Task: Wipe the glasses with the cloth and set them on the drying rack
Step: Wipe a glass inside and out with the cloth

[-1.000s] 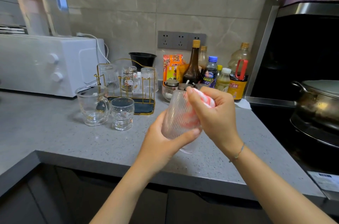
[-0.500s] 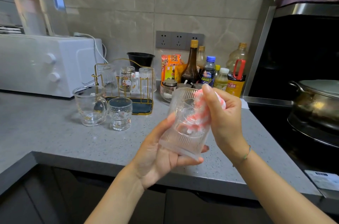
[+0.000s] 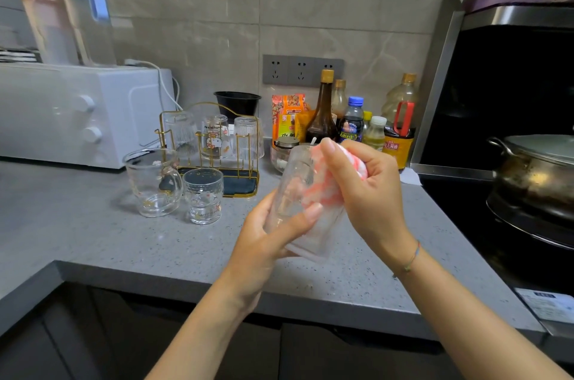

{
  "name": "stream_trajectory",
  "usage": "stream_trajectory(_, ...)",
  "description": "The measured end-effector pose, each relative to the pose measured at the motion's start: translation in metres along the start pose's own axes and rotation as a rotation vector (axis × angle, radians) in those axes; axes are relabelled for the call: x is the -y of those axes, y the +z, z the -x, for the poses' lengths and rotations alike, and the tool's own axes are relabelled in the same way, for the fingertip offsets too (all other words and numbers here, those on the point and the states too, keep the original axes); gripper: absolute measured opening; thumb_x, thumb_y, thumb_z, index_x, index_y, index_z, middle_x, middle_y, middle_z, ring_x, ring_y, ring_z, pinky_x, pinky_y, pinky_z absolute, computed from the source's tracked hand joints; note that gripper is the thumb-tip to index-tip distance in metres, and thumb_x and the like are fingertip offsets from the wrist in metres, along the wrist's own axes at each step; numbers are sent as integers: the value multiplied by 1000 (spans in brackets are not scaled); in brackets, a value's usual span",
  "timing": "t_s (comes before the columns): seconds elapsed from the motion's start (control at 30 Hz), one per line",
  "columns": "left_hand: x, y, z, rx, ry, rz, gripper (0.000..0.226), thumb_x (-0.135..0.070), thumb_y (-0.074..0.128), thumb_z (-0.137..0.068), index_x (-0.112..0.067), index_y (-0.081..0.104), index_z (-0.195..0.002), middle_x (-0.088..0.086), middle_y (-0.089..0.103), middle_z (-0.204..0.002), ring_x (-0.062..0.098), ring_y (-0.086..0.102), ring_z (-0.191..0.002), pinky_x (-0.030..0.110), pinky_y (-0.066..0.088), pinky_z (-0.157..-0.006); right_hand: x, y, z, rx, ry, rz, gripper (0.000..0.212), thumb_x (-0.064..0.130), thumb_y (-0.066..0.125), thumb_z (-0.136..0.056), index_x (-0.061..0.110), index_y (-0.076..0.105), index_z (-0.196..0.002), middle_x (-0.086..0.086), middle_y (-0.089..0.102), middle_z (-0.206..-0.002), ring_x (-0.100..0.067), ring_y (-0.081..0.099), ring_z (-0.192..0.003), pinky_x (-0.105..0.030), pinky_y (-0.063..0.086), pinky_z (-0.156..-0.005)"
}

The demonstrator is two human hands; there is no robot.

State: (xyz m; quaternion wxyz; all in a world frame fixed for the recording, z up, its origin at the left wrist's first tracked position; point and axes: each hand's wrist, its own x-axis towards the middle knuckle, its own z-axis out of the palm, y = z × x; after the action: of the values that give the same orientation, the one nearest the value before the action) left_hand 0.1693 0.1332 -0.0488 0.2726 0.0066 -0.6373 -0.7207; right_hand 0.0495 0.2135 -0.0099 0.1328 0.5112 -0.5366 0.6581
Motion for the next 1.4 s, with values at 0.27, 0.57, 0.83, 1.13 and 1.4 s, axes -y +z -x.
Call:
stream_trajectory(0.27,4,-2,-2,200,-295,607,72,-52,83,-60,-11,68,-117,17,68,-113,37,69,-87,36,60,-60,-2,1,4,-68,91,-121,34,31,58,-92,5,62,-69,-7,52,-62,-4,53,-58,-16,45,-52)
stream_trajectory(0.57,0,0,-7,-60,38,-308,66,-62,68,-59,-39,56,-120,-22,69,-109,-4,64,-101,10,49,-76,-6,-2,-2,-62,77,12,43,31,60,-86,-4,57,-61,-7,47,-54,-14,45,-54,-20,37,-48)
stream_trajectory(0.83,-3,-1,-4,-76,8,-19,59,-50,69,-64,-20,68,-115,3,72,-109,15,70,-97,26,57,-67,0,1,-6,-33,27,-18,54,34,60,-87,-17,56,-70,-26,51,-63,-36,48,-57,-34,40,-48)
stream_trajectory(1.13,0,-7,-3,262,-405,809,65,-60,56,-82,-13,63,-126,15,59,-128,29,69,-81,33,61,-60,-3,6,1,-84,146,-158,43,38,57,-87,-3,64,-75,-22,55,-74,-15,55,-65,-22,48,-55)
stream_trajectory(1.4,-4,-8,-7,-27,-101,-117,58,-63,63,-70,-32,62,-119,-11,72,-110,6,68,-102,23,57,-74,-4,3,0,-54,115,-30,29,24,60,-86,12,61,-60,9,53,-52,0,50,-51,-10,39,-47)
